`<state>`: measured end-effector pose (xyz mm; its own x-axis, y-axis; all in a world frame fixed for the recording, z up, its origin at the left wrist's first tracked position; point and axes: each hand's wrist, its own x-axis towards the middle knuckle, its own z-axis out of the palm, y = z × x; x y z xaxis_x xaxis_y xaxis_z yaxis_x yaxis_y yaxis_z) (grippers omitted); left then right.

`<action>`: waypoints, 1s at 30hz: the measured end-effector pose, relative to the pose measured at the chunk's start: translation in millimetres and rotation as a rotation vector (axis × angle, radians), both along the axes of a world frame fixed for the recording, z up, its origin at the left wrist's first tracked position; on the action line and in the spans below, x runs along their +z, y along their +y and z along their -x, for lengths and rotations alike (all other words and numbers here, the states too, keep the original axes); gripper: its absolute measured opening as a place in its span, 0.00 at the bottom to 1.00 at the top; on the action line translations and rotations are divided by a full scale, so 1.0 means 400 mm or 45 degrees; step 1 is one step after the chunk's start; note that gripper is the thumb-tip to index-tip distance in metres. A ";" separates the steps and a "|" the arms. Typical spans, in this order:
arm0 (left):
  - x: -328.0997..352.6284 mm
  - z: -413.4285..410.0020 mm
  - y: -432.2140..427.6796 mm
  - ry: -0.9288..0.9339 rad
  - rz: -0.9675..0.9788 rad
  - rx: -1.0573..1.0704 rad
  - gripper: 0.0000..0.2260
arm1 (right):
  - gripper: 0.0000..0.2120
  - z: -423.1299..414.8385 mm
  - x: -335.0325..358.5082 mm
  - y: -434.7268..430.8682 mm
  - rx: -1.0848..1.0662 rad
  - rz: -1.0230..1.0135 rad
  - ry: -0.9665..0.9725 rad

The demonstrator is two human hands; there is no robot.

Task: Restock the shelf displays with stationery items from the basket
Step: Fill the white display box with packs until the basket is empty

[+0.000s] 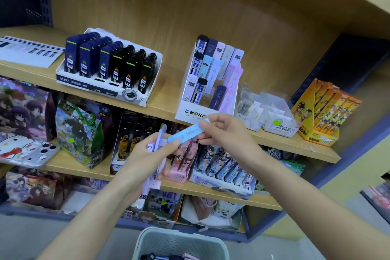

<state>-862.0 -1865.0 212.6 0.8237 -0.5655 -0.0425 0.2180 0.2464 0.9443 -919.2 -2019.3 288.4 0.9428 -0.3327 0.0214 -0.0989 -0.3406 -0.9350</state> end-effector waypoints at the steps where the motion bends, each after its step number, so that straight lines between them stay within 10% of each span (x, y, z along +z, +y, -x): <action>1: -0.001 -0.003 0.000 0.002 0.010 0.038 0.06 | 0.02 0.005 0.001 -0.005 0.010 -0.014 0.004; 8: 0.000 -0.011 0.001 -0.097 -0.026 0.092 0.02 | 0.03 0.034 -0.036 0.014 0.369 0.740 0.258; 18: 0.001 0.000 0.004 0.115 -0.060 0.069 0.07 | 0.09 -0.024 0.074 0.006 -0.009 0.413 -0.167; 30: -0.002 -0.016 0.028 0.168 -0.042 0.126 0.10 | 0.03 -0.220 0.198 -0.085 -0.304 0.897 -0.462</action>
<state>-855.7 -1854.0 211.7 0.8614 -0.4782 -0.1713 0.3169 0.2424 0.9169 -831.3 -2053.3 367.7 0.7431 -0.3177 0.5890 0.0240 -0.8669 -0.4978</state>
